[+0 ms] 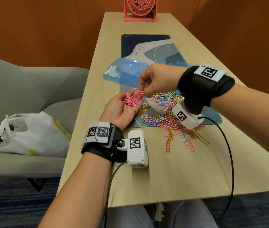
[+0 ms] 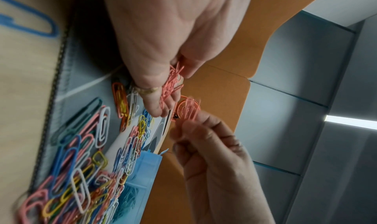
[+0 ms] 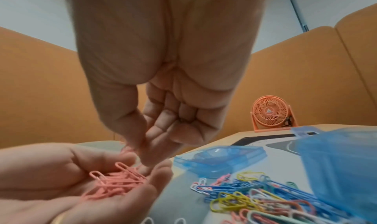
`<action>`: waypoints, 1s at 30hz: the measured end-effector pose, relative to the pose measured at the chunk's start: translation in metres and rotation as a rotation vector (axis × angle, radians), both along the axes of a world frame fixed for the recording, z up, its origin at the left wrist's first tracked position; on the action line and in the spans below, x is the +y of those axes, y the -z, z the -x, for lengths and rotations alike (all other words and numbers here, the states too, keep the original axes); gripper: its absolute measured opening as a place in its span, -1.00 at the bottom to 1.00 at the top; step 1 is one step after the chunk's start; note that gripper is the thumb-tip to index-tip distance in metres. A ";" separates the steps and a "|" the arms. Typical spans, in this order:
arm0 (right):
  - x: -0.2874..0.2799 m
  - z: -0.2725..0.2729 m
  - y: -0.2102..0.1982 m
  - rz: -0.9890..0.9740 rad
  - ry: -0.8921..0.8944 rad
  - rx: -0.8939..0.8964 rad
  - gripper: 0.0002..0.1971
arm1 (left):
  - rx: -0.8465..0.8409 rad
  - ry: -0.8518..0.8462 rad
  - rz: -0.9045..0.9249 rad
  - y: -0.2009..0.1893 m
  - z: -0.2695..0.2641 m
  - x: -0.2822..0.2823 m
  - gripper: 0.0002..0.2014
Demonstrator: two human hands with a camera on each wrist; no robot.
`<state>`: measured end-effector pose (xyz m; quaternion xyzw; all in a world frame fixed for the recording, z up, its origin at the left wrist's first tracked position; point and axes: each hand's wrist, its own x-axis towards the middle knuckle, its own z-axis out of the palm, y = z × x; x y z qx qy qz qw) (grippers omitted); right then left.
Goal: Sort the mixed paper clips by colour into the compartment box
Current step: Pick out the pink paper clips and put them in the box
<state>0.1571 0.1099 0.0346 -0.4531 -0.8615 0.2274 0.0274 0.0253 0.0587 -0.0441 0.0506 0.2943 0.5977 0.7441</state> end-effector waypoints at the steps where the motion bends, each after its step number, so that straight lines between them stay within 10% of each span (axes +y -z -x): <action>1: 0.000 0.003 -0.001 -0.001 -0.011 0.016 -0.88 | -0.006 -0.003 -0.005 0.000 0.000 -0.001 -0.68; 30: -0.001 -0.001 0.032 -0.214 -0.017 -0.358 -0.82 | 0.034 -0.086 0.025 0.002 0.015 0.005 -0.64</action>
